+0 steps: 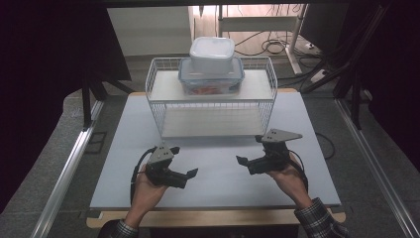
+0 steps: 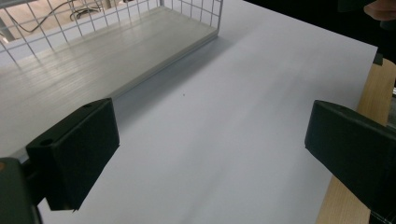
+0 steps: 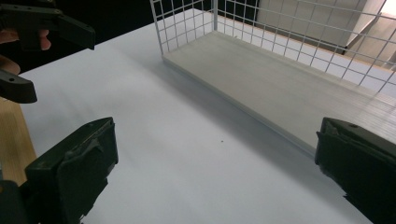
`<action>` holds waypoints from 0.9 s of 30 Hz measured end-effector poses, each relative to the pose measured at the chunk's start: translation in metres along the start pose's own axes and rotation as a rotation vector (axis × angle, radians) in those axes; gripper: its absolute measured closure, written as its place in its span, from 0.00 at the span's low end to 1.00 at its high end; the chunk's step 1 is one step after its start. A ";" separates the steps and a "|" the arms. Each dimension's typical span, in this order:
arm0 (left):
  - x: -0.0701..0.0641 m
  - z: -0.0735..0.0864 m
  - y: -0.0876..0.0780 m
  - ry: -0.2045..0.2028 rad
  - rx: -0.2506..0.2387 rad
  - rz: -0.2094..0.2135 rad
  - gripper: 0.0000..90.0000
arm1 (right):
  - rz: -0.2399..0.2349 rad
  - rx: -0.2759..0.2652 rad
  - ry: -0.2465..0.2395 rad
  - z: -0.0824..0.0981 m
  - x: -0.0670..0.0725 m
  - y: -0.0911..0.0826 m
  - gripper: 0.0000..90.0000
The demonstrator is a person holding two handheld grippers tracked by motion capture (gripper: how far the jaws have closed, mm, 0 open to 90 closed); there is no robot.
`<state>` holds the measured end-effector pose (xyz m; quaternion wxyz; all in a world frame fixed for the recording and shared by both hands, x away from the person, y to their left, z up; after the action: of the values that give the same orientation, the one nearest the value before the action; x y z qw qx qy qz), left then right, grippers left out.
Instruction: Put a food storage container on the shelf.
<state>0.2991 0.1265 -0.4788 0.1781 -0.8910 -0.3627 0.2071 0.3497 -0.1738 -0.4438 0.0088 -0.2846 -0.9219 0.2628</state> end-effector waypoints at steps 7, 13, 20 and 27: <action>0.004 0.016 0.001 -0.006 0.024 -0.020 0.03 | -0.004 0.017 -0.008 0.012 0.003 -0.001 0.00; 0.009 0.025 -0.001 -0.020 0.029 -0.036 0.03 | 0.013 0.020 0.009 0.027 0.001 -0.005 0.00; 0.011 0.038 -0.001 -0.027 0.044 -0.051 0.02 | 0.036 0.035 0.028 0.046 -0.001 -0.012 0.00; 0.016 0.048 0.003 -0.016 0.080 -0.081 0.02 | 0.033 0.065 0.040 0.060 0.001 -0.011 0.00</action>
<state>0.2875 0.1444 -0.5245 0.2191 -0.8660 -0.3912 0.2214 0.3330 -0.2092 -0.4907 0.0322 -0.3047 -0.9076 0.2871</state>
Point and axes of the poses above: each handheld gripper's, and its own axes: y roughly forward along the jaws, z roughly out of its underside, x roughly to its left, the point moved 3 cm from there along y, roughly forward along the jaws, and after that the axes turned 11 degrees about -y, right-handed, at the moved point
